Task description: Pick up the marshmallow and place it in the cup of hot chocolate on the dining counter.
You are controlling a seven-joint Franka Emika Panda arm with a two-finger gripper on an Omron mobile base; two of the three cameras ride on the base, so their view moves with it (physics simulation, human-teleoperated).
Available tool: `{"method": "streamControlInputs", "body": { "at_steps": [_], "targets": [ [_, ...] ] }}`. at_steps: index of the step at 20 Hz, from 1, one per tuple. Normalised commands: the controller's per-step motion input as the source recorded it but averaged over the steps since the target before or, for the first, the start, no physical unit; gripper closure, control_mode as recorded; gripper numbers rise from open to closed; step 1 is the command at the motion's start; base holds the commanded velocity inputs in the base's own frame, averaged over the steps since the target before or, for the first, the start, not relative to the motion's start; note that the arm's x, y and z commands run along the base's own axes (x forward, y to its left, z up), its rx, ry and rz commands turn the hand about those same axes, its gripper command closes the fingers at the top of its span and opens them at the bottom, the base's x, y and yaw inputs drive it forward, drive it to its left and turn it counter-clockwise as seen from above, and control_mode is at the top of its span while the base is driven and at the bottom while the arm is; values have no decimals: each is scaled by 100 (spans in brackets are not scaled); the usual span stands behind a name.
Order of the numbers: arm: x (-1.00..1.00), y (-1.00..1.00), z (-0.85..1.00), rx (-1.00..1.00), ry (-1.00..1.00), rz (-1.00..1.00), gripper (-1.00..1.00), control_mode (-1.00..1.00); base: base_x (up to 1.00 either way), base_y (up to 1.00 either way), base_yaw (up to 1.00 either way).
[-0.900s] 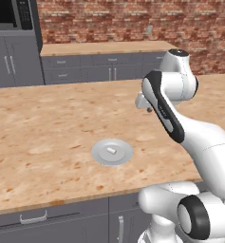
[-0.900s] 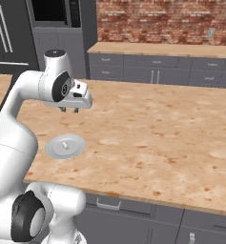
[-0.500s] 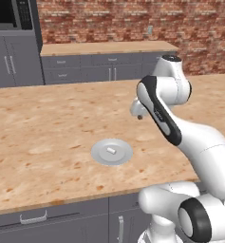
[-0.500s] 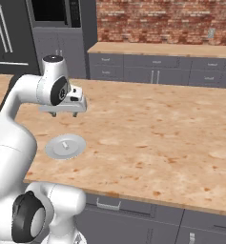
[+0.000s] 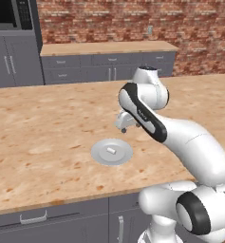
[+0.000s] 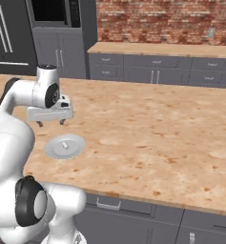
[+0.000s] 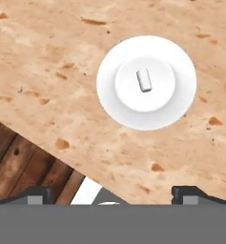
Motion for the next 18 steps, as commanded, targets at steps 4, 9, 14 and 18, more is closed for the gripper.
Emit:
{"method": "streamControlInputs", "body": {
  "at_steps": [4,9,14,18],
  "targets": [
    [53,36,-73,-7,11,17,-100,-100,0,0,0],
    [60,11,-67,-10,5,10,-100,-100,0,0,0],
    [56,0,-54,-5,7,7,-100,-100,0,0,0],
    [41,4,-47,0,7,7,-100,-100,0,0,0]
  ]
}}
